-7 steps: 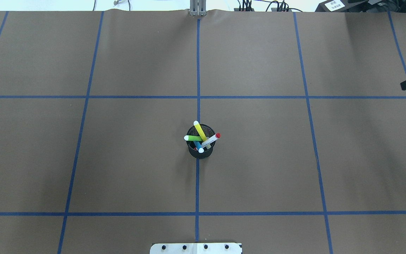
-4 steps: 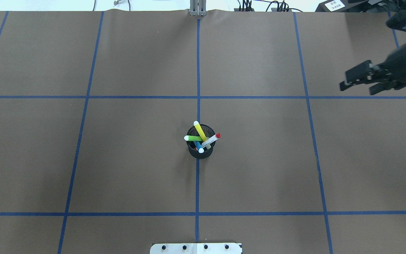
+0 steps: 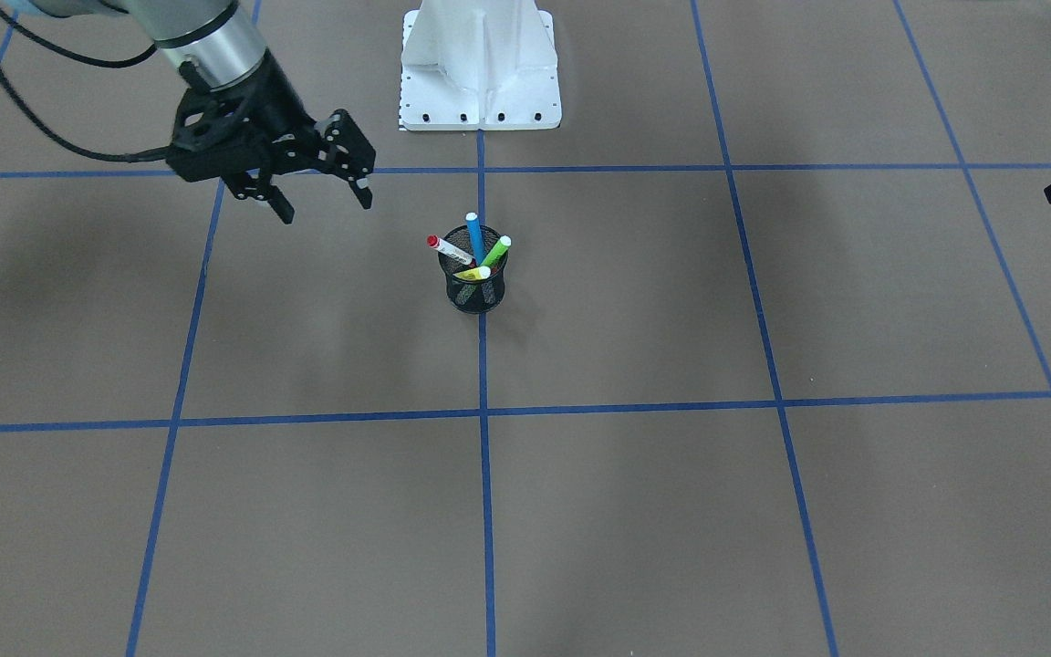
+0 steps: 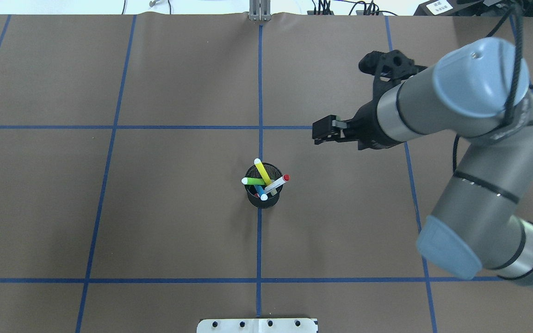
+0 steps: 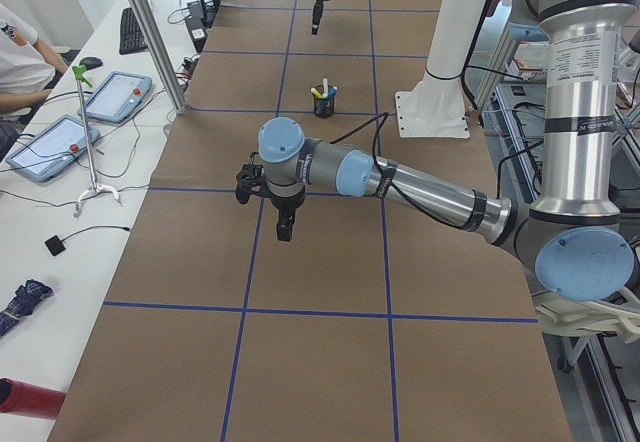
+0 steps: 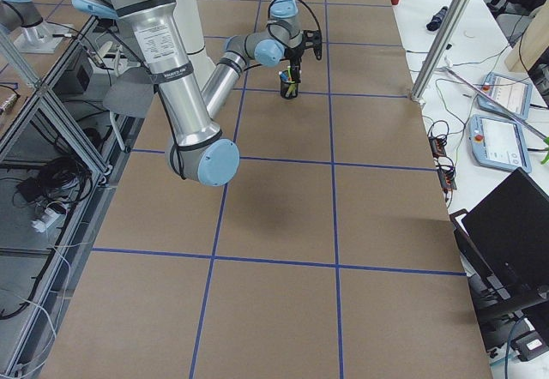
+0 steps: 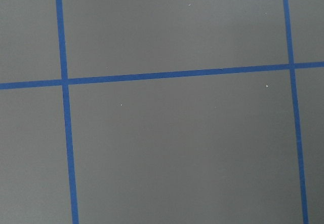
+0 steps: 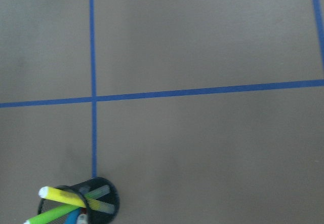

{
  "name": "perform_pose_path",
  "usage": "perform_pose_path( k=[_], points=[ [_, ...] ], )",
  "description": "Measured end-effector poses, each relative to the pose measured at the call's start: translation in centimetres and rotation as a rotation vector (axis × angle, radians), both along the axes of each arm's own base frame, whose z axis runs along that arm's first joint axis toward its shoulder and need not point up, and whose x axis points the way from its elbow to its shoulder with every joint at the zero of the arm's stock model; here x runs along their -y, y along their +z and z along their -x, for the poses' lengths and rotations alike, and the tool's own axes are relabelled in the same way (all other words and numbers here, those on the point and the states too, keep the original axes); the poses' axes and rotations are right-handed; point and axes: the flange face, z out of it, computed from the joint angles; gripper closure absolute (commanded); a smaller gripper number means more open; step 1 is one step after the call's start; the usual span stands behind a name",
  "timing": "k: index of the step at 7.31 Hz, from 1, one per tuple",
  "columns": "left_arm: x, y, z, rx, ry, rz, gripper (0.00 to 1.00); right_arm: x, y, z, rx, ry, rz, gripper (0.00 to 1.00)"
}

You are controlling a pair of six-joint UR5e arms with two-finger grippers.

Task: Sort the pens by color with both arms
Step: 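Move the right gripper down over the black mesh pen cup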

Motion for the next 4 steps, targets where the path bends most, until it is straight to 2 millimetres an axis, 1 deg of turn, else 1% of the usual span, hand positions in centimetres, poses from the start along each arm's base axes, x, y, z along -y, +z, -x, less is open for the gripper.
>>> perform_pose_path(
  k=[1,2,3,4],
  points=[
    [0.0,0.1,0.0,0.0,0.0,0.002,0.0,-2.4,-1.5,3.2,-0.009,0.041,-0.058,0.05],
    [0.0,0.1,0.0,-0.001,0.001,0.003,0.0,-4.4,-2.2,5.8,-0.021,0.066,-0.102,0.07],
    [0.0,0.1,0.0,-0.002,0.001,0.003,0.0,-5.9,-2.5,8.0,-0.037,0.076,-0.129,0.1],
    [0.0,0.1,0.0,-0.003,0.0,0.003,0.0,-6.9,-2.9,10.5,-0.057,0.082,-0.153,0.14]
  ],
)
